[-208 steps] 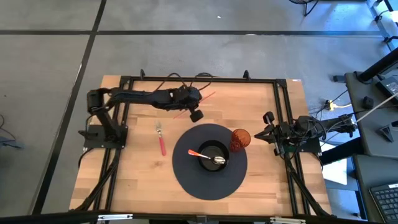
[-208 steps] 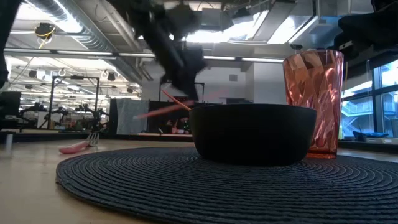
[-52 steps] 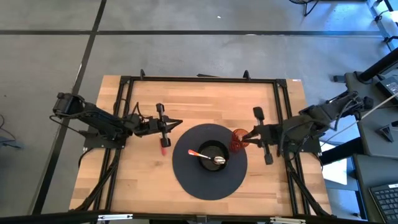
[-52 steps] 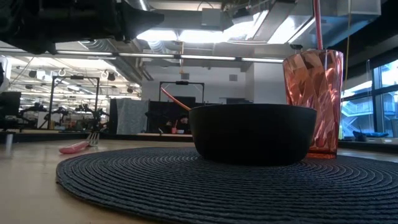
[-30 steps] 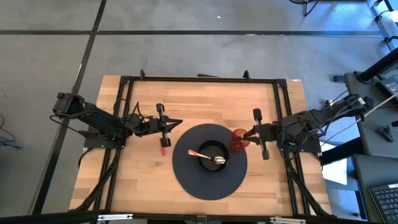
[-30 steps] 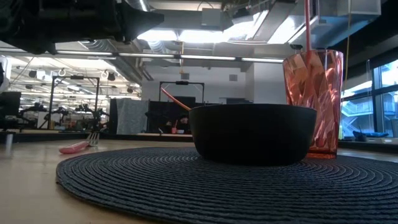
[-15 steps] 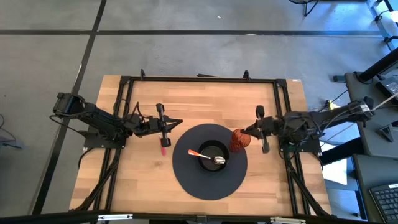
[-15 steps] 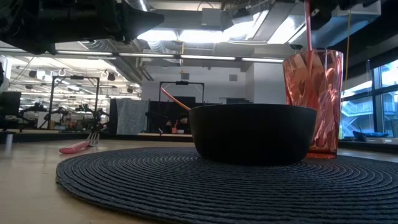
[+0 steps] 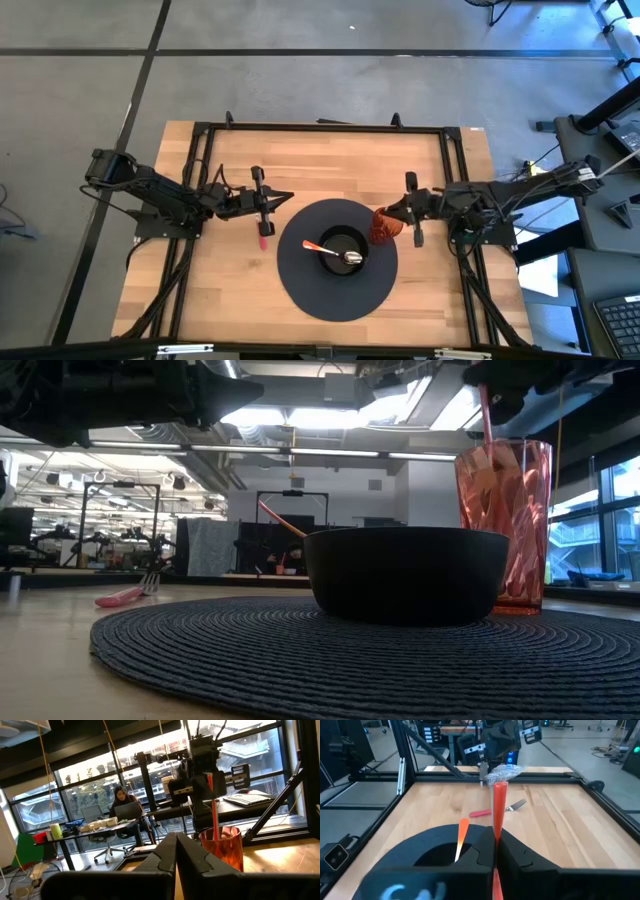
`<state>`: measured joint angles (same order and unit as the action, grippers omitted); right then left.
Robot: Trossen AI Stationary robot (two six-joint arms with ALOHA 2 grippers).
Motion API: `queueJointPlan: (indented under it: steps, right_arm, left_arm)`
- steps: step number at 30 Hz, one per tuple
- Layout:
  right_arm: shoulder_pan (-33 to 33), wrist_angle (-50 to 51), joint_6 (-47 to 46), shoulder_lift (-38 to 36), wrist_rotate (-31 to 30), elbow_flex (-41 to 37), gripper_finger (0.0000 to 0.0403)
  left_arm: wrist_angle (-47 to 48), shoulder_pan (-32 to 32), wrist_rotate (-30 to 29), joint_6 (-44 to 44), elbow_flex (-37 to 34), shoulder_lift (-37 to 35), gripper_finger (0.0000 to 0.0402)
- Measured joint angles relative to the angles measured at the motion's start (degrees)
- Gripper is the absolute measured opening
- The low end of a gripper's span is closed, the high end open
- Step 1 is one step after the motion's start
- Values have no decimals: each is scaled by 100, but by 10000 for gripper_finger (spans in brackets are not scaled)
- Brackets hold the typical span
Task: Pick & Place Utensil
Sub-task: Put the orange straw in the brown cup
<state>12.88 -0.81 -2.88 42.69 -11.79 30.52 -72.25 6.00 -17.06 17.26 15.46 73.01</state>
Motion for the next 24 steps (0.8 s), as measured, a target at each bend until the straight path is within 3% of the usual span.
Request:
queueJointPlan:
  steps: [15, 18, 24]
  right_arm:
    - [2, -369, 235, 451, -4, 0, 16]
    - [2, -451, 315, 443, -11, 2, 41]
    - [2, -565, 377, 437, -128, 10, 132]
  left_arm:
    - [0, 0, 0, -4, 2, 0, 6]
    - [0, 0, 2, -14, 2, 0, 4]
    - [0, 0, 8, -15, 1, 0, 3]
